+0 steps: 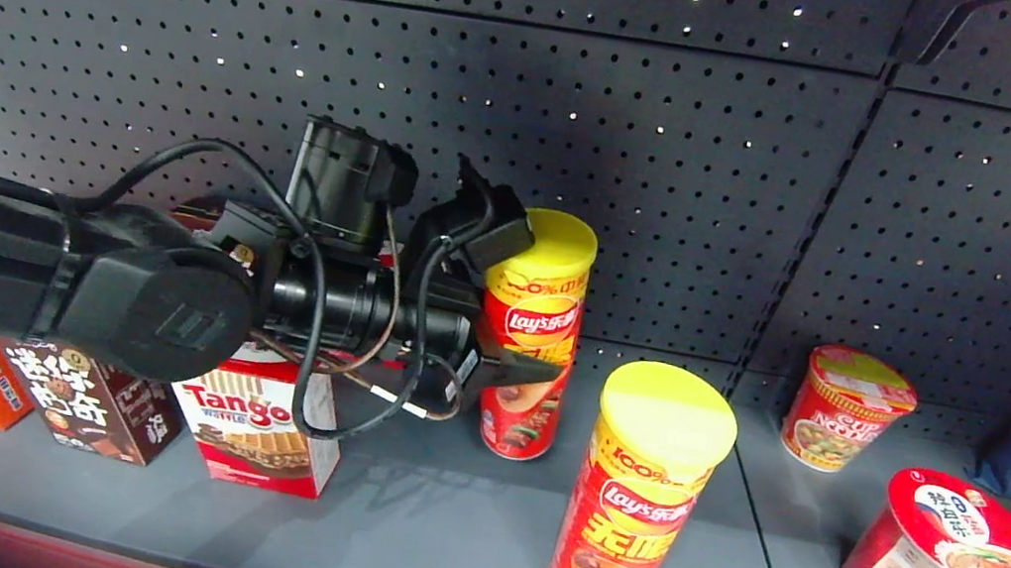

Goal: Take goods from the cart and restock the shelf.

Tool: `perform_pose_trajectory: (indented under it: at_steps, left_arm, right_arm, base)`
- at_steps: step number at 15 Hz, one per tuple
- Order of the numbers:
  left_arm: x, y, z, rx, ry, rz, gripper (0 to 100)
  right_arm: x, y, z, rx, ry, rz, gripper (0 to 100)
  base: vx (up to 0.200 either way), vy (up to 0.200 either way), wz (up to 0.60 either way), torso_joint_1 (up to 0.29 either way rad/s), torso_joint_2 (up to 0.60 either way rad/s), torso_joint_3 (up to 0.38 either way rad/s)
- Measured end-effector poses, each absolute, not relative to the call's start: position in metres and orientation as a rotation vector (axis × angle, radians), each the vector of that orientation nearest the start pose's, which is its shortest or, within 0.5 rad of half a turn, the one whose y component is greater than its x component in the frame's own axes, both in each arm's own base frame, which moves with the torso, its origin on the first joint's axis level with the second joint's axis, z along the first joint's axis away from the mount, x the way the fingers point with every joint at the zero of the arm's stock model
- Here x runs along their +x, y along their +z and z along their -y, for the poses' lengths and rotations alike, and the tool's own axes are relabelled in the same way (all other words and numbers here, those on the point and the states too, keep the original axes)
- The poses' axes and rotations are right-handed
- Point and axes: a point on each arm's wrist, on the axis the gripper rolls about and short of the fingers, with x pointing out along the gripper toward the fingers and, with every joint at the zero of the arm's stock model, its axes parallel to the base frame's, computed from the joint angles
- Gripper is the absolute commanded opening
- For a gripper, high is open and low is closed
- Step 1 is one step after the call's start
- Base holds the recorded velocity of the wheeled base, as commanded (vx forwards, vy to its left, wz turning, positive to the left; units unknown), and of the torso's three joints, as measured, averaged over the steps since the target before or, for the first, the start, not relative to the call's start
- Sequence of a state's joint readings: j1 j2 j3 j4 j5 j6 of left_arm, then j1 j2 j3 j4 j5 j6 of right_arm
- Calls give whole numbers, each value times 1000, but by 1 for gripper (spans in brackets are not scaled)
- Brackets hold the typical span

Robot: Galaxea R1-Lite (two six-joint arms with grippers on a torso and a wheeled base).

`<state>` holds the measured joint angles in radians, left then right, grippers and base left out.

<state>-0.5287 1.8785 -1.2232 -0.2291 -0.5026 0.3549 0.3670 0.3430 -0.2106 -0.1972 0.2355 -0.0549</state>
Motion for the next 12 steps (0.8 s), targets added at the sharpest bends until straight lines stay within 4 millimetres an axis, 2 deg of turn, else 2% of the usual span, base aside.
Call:
perform_pose_trajectory:
  at_steps: [6,12]
  left_arm:
    - [333,188,212,327,-1097,-254,0]
    - [341,175,225,333,-1116,-271,0]
  right_arm:
    - [-2,157,-5,-48,600,95,100]
    - [-7,153,-3,-46,598,114,100]
  base:
    - [0,0,0,0,0,0]
    - [0,0,0,0,0,0]
